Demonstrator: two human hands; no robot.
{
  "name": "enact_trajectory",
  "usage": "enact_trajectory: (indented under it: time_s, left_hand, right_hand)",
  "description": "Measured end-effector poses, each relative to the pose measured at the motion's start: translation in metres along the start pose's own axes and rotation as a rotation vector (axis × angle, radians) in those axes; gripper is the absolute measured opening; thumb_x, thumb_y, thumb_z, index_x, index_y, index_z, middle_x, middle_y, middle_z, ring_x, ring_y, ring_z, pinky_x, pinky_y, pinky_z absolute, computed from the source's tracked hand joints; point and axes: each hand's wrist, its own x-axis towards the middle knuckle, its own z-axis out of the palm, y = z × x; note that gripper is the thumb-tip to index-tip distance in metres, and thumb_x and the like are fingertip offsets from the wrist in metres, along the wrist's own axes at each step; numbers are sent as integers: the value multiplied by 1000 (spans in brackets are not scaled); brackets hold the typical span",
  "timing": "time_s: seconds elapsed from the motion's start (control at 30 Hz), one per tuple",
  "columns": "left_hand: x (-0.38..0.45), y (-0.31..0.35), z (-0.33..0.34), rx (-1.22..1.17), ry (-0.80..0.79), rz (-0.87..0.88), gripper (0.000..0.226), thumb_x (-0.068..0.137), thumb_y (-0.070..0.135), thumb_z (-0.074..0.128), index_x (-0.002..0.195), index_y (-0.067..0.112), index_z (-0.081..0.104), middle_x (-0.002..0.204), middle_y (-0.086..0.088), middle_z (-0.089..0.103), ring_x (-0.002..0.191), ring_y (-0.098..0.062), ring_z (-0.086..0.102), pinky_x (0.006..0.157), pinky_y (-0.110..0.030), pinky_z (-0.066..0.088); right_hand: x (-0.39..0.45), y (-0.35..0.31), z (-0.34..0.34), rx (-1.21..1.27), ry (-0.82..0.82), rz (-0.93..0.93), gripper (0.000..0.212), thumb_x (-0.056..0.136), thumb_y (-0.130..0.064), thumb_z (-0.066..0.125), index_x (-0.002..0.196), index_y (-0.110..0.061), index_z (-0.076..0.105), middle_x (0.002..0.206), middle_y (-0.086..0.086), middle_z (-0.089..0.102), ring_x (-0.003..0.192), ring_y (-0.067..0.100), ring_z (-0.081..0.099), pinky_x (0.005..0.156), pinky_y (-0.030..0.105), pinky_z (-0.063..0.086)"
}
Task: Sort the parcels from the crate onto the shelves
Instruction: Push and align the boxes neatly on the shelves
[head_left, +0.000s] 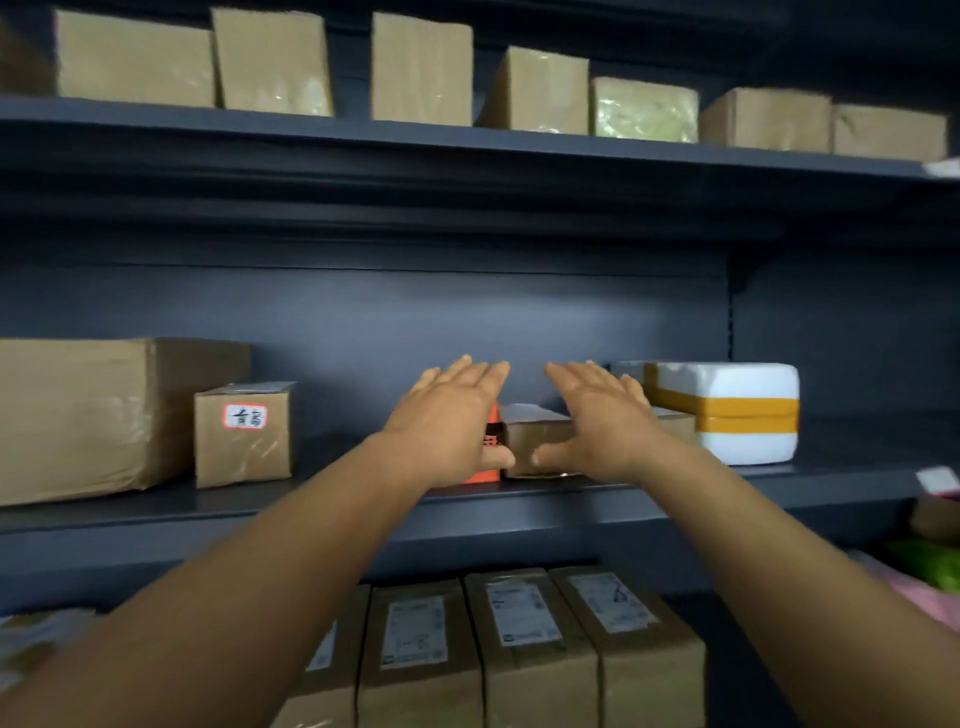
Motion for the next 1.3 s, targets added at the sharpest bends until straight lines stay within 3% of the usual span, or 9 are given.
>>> enact_trajectory:
  time_s: [0.2, 0.33, 0.47, 0.63, 0.87, 1.0, 1.1, 1.2, 1.3]
  left_hand:
    - [40, 45, 28, 86, -73, 85, 81, 90, 48, 58, 153, 25, 12, 158, -2, 22, 148, -21, 12, 116, -46, 12]
    - [53, 53, 37, 179, -85, 68, 69, 92, 40, 56, 150, 26, 22, 145, -2, 43, 135, -24, 39, 110, -47, 22]
    - [56, 45, 41, 209, -67, 56, 60, 90, 38, 57, 144, 29, 34, 138, 1, 50, 127, -23, 46, 104, -42, 30]
    - [59, 45, 43, 191, -68, 60, 51, 89, 38, 59, 137, 31, 42, 133, 2, 51, 123, -22, 47, 101, -44, 32]
    - [55, 35, 42, 170, -80, 56, 52, 91, 34, 58, 140, 28, 41, 134, 1, 51, 122, -22, 48, 104, -41, 30]
    - [53, 27, 42, 131, -77, 14, 46, 92, 37, 56, 135, 26, 47, 128, -1, 56, 117, -22, 52, 103, -38, 31]
    - [53, 26, 42, 109, -91, -21, 47, 91, 41, 56, 136, 26, 47, 130, 0, 55, 120, -22, 51, 110, -41, 26]
    - [54, 37, 41, 86, -69, -25, 58, 92, 40, 56, 144, 24, 36, 142, -1, 45, 133, -21, 40, 115, -41, 15]
    - [58, 59, 42, 19, -34, 27, 70, 92, 38, 58, 150, 21, 24, 152, -2, 33, 142, -20, 27, 116, -38, 13]
  right_hand:
    - [-6, 93, -12, -99, -9, 177, 105, 75, -51, 72, 153, -27, 7, 161, 0, 4, 148, 25, -6, 117, 48, 2]
    - [-7, 144, -20, -162, -46, 307, 112, 73, -54, 73, 153, -35, -2, 161, 2, -8, 146, 32, -16, 116, 53, -1]
    - [-4, 173, -25, -168, -56, 324, 114, 73, -45, 77, 153, -36, -4, 161, -2, 3, 147, 31, -3, 116, 52, 8]
    - [3, 180, -27, -129, 31, 283, 89, 76, -39, 77, 147, -40, 24, 145, -1, 27, 134, 31, 25, 109, 45, 25]
    - [13, 174, -32, -67, 34, 229, 67, 80, -36, 74, 139, -39, 40, 136, -1, 34, 127, 31, 30, 105, 45, 36]
    - [21, 157, -37, -125, 45, 162, 65, 84, -39, 69, 142, -38, 40, 141, -2, 35, 128, 29, 29, 106, 43, 34]
    - [24, 158, -38, -123, 31, 214, 70, 82, -50, 66, 144, -33, 37, 142, 3, 35, 129, 31, 29, 108, 44, 32]
    - [19, 174, -34, -23, 19, 314, 70, 78, -62, 60, 140, -38, 40, 140, 6, 35, 130, 34, 29, 108, 45, 30]
    - [10, 182, -24, 161, 66, 401, 66, 79, -57, 65, 139, -40, 40, 141, 7, 27, 131, 37, 28, 110, 46, 30]
